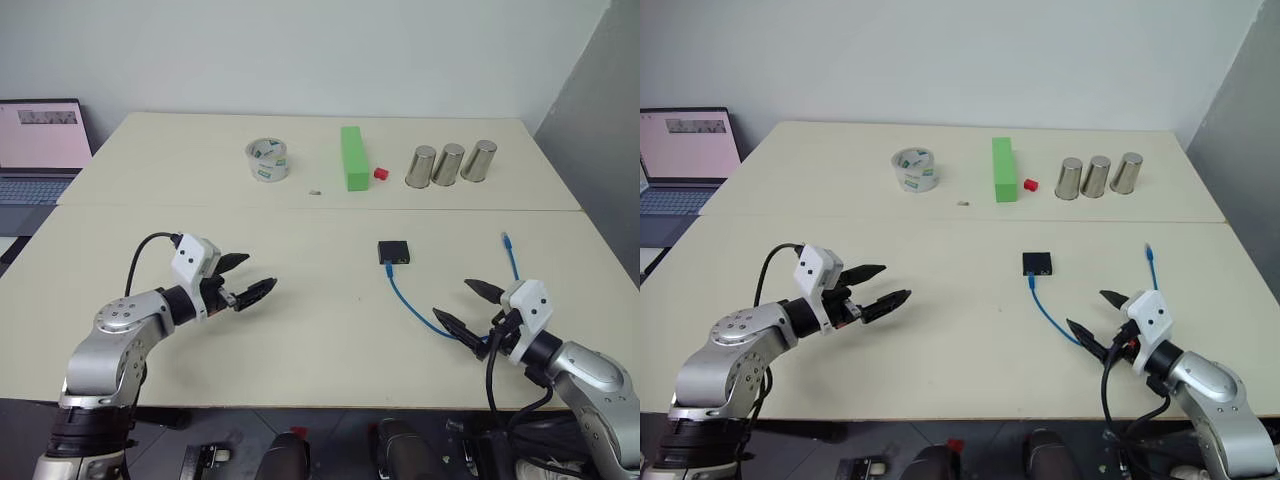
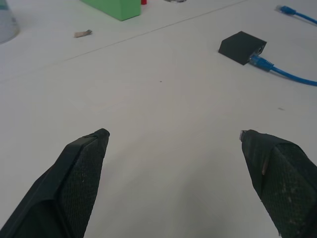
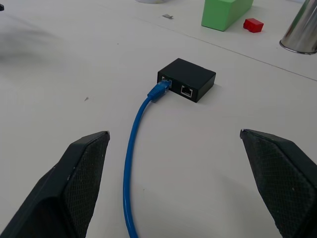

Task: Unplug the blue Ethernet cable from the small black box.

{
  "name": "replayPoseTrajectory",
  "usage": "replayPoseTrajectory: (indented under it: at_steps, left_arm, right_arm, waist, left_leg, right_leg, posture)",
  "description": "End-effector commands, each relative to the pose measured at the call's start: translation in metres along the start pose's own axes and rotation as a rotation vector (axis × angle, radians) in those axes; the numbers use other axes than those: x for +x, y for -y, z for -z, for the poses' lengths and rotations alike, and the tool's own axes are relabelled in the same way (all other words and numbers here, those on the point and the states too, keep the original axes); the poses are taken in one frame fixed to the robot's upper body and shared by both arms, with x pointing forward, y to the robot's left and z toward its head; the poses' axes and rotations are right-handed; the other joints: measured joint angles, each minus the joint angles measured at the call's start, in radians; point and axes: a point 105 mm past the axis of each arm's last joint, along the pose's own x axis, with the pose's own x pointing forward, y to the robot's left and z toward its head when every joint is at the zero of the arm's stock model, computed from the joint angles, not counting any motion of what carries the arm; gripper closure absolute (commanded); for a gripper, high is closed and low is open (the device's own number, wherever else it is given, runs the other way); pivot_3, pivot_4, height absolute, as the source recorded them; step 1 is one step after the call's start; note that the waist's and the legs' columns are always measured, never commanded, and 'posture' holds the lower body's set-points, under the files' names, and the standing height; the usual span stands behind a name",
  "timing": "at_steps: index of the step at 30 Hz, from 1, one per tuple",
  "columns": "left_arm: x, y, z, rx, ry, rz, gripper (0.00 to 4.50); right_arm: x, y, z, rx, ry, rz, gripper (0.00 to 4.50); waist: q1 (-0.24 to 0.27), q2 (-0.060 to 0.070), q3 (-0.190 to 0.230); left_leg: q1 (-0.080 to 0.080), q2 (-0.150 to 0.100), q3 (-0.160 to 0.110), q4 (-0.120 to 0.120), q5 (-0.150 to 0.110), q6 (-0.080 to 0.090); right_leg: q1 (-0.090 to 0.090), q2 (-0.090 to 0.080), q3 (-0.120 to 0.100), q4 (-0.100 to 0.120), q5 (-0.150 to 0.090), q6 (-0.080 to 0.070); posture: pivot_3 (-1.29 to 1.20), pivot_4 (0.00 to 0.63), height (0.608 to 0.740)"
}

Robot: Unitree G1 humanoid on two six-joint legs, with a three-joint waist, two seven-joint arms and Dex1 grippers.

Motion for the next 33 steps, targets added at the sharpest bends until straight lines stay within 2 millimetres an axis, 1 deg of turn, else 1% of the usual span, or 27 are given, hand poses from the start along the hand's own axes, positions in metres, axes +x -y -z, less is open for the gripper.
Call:
replayPoseTrajectory:
  at_steps: [1, 10, 13, 17, 21, 24, 27, 29, 31, 33]
  left_arm:
    - [-0.003, 0.009, -0.009, 0.056, 0.034, 0.029, 0.0]
    - [-0.005, 0.013, -0.001, 0.07, 0.004, 0.025, 0.0]
    - [-0.004, 0.013, 0.008, 0.062, -0.055, 0.008, 0.0]
    - [0.002, 0.028, 0.005, 0.074, -0.004, 0.092, 0.0]
    - [0.012, 0.044, -0.001, 0.06, 0.032, 0.245, 0.0]
    - [0.016, 0.053, -0.005, 0.076, 0.038, 0.328, 0.0]
    - [0.02, 0.056, -0.01, 0.088, 0.048, 0.367, 0.0]
    - [0.022, 0.056, -0.012, 0.094, 0.05, 0.38, 0.0]
    - [0.023, 0.055, -0.012, 0.102, 0.051, 0.387, 0.0]
    - [0.023, 0.054, -0.013, 0.105, 0.054, 0.389, 0.0]
  right_arm:
    - [-0.003, 0.003, -0.008, -0.029, 0.033, 0.008, 0.01]
    - [0.001, 0.002, -0.009, -0.029, 0.036, 0.002, 0.01]
    - [0.005, -0.003, -0.011, -0.01, 0.041, -0.008, 0.01]
    - [0.025, -0.019, -0.005, 0.033, 0.013, -0.013, 0.01]
    - [0.059, -0.036, -0.002, 0.031, 0.014, 0.034, 0.01]
    - [0.079, -0.036, -0.002, 0.028, 0.019, 0.113, 0.01]
    - [0.096, -0.03, 0.004, 0.062, -0.01, 0.219, 0.01]
    - [0.102, -0.026, 0.008, 0.08, -0.029, 0.273, 0.01]
    - [0.104, -0.019, 0.014, 0.108, -0.063, 0.339, 0.01]
    - [0.106, -0.018, 0.016, 0.154, -0.078, 0.364, 0.01]
  waist:
    - [0.0, 0.0, 0.0]
    - [0.0, 0.0, 0.0]
    - [0.0, 0.0, 0.0]
    - [-0.002, 0.0, 0.0]
    - [0.0, 0.0, 0.0]
    - [-0.001, 0.0, 0.0]
    - [-0.001, 0.0, 0.0]
    - [-0.001, 0.0, 0.0]
    - [-0.001, 0.0, 0.0]
    - [-0.001, 0.0, 0.0]
  left_leg:
    - [0.0, 0.0, 0.0, 0.0, 0.0, 0.0]
    - [0.0, 0.0, 0.0, 0.0, 0.0, 0.0]
    - [0.0, 0.0, 0.0, 0.0, 0.0, 0.0]
    - [0.0, 0.0, 0.0, 0.0, 0.0, 0.0]
    - [0.0, 0.0, 0.0, 0.0, 0.0, 0.0]
    - [0.0, 0.0, 0.0, 0.0, 0.0, 0.0]
    - [0.0, 0.0, 0.001, 0.0, 0.0, 0.0]
    - [-0.001, 0.0, 0.0, 0.0, 0.0, 0.0]
    - [-0.002, 0.0, 0.0, -0.001, 0.0, 0.0]
    - [-0.002, 0.0, 0.0, -0.001, 0.0, 0.0]
  right_leg:
    - [0.0, 0.0, 0.0, 0.0, 0.0, 0.0]
    - [0.0, 0.0, 0.0, 0.0, 0.0, 0.0]
    - [0.0, 0.0, 0.0, 0.0, 0.0, 0.0]
    - [0.0, 0.0, 0.0, 0.0, 0.0, 0.0]
    - [0.0, 0.0, 0.0, 0.001, 0.0, 0.0]
    - [-0.001, 0.001, 0.0, 0.001, 0.0, 0.0]
    - [-0.001, 0.0, 0.001, 0.0, 0.0, 0.0]
    - [-0.002, 0.0, 0.0, 0.0, 0.0, -0.001]
    - [-0.003, 0.0, 0.0, 0.001, 0.0, -0.001]
    - [-0.003, 0.0, 0.0, 0.0, -0.001, -0.001]
  posture:
    - [0.0, 0.15, 0.74]
    - [0.0, 0.15, 0.74]
    - [0.0, 0.15, 0.74]
    - [0.0, 0.15, 0.74]
    - [0.0, 0.15, 0.74]
    - [0.0, 0.15, 0.74]
    - [0.0, 0.15, 0.74]
    - [0.0, 0.15, 0.74]
    - [0.0, 0.15, 0.74]
    - [0.0, 0.15, 0.74]
